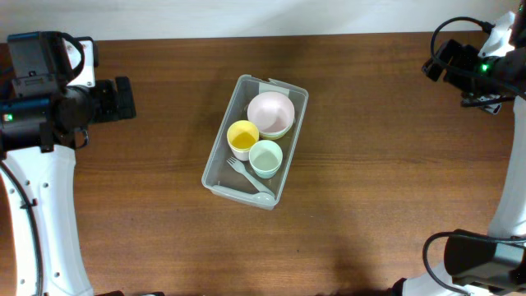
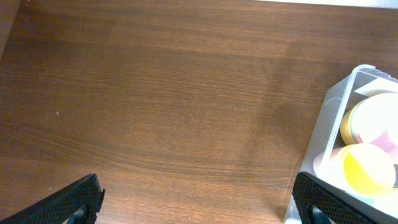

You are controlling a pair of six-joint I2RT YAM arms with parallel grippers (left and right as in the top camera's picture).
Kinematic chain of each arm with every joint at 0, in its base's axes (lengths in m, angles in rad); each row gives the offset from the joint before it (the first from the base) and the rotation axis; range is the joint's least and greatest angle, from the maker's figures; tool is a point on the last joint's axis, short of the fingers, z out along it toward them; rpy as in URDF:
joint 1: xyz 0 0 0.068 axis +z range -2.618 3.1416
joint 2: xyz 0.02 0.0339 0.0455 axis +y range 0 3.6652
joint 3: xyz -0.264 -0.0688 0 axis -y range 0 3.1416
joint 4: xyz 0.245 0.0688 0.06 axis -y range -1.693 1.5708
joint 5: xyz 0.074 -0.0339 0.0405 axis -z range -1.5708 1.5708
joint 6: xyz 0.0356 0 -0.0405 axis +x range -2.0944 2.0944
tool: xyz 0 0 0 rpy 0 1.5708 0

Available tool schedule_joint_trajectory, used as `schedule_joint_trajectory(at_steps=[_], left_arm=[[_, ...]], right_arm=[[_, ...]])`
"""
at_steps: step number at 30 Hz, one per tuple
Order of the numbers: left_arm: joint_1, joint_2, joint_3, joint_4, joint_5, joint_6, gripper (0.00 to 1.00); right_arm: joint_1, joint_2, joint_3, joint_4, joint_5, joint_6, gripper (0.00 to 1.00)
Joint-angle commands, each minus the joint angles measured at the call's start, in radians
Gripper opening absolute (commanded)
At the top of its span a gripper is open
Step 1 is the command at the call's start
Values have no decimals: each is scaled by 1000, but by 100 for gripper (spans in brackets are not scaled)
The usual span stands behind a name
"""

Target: Pack container

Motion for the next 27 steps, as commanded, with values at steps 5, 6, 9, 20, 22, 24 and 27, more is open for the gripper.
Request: schedule_joint_trajectory(at_steps=[5,6,9,20,22,24,27], left_arm=[[3,-7,11,4,15,-14,100],[3,-7,11,4,15,-14,100],[3,-7,11,4,15,-14,100],[3,-7,11,4,15,-14,100],[3,-7,11,4,15,-14,100],[3,-7,11,4,15,-14,100],[3,-7,11,4,15,-14,100]], right_arm=[[-4,2,2,0,-1,5,99],[-3,2,2,0,-1,5,99],[0,2,1,0,-1,5,99],[126,-276,0,-7,11,-8,99],[150,-335,-9,-4,80,-30,99],[156,-395,-33,1,137,-30,99],[156,-485,-114,73,169,-32,99]])
